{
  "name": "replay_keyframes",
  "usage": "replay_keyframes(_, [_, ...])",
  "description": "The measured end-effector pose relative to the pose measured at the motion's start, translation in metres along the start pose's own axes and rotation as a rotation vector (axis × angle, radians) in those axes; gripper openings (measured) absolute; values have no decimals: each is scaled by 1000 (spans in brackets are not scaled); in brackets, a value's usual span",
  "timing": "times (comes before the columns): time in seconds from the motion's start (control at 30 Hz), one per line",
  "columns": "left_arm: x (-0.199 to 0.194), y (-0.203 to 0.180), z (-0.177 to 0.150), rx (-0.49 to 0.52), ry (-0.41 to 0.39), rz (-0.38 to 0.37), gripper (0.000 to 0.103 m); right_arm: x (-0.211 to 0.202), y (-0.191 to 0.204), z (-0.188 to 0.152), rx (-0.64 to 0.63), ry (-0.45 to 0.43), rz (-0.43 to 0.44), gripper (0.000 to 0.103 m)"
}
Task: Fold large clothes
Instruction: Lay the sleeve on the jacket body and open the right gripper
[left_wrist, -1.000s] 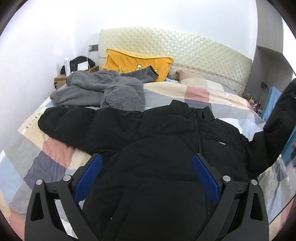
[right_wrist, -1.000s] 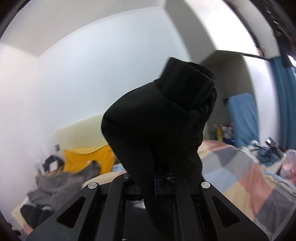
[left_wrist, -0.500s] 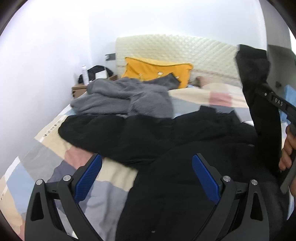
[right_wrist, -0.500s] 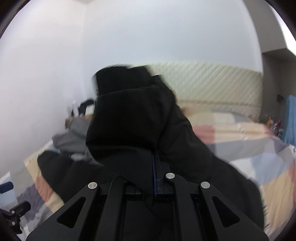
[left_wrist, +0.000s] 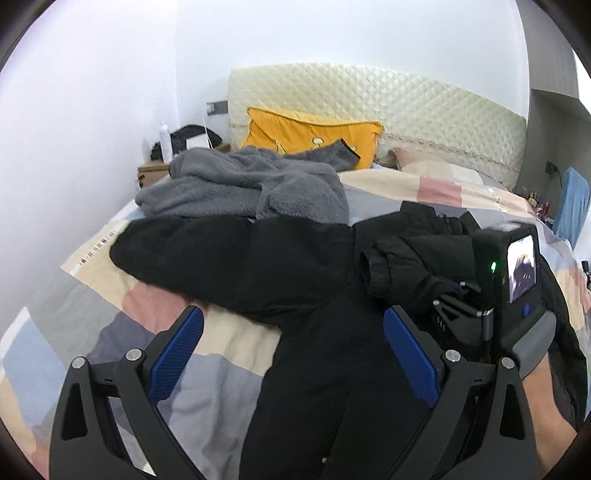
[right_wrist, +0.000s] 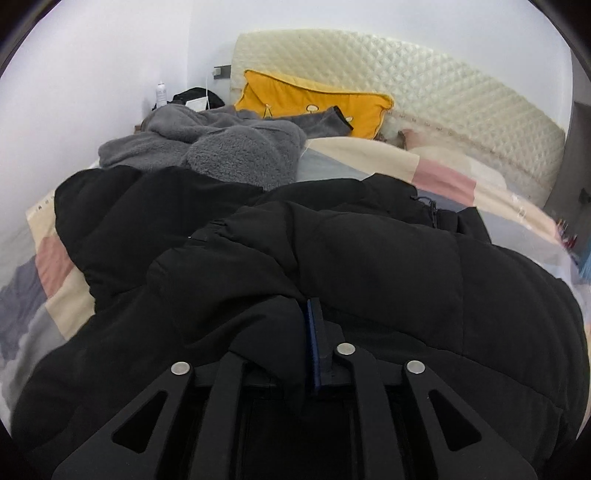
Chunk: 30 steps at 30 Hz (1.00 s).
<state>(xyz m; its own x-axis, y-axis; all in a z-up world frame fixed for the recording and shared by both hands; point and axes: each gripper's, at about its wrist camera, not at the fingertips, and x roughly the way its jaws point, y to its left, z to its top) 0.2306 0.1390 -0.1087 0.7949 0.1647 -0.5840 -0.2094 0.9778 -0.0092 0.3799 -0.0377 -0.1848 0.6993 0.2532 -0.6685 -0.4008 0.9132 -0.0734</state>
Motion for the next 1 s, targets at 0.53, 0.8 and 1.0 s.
replay_keyframes(0.53, [0,-43,-25,54,41,-140,99,-116,-84,-40,141,-99,45,72])
replay_keyframes(0.8, [-5,-41,-25,-4,10,-199,99,-144,-189,-101,363,-121,-135,74])
replay_keyframes(1.0, [5,-49,-33,7,38,-184,99,-131,-230,-143,449,-12,-280,75])
